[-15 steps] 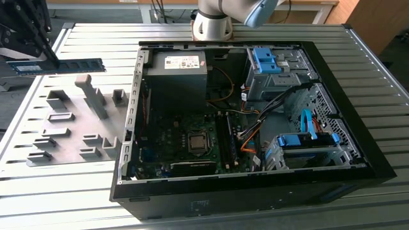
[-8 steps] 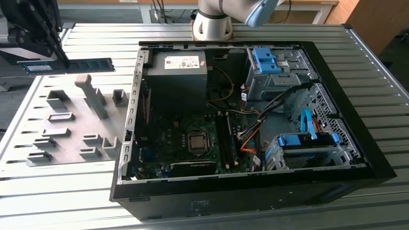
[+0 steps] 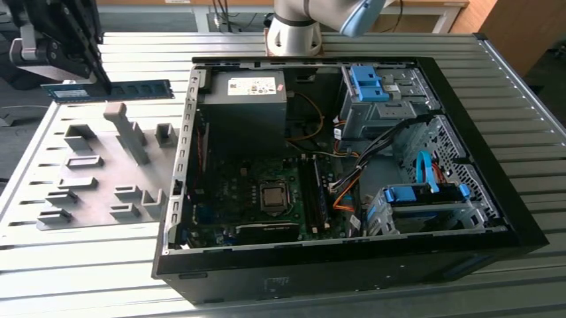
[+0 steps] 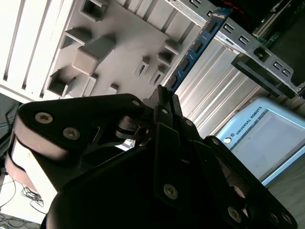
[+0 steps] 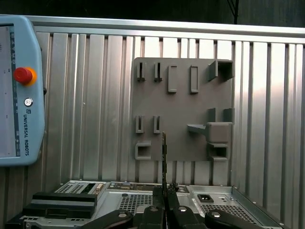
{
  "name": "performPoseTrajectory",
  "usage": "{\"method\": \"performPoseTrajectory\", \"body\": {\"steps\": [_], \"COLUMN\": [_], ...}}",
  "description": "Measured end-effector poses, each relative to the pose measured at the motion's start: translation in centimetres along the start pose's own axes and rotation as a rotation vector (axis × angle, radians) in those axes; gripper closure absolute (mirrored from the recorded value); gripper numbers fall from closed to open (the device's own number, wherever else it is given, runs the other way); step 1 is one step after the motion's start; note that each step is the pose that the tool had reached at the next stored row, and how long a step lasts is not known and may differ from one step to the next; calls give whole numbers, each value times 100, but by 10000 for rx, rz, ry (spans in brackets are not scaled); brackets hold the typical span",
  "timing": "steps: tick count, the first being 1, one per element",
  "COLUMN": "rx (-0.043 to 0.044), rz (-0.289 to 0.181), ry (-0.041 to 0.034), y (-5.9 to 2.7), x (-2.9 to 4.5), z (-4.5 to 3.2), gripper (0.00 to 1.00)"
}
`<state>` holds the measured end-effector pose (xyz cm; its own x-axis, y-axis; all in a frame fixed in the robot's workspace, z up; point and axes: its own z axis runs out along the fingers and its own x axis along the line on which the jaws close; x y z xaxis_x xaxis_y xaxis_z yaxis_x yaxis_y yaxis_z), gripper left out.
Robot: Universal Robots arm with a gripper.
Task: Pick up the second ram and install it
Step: 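Pick up the second ram and move it above second insertion slot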
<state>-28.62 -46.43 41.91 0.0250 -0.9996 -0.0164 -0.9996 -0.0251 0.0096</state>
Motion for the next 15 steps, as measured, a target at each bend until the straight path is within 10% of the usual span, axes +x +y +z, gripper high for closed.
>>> {"method": "performPoseTrajectory", "body": {"steps": [15], "rx": [0], "rz": [0], "ry": [-1], "y": [-419], "x": [11], "z": [-4], "gripper": [86]}}
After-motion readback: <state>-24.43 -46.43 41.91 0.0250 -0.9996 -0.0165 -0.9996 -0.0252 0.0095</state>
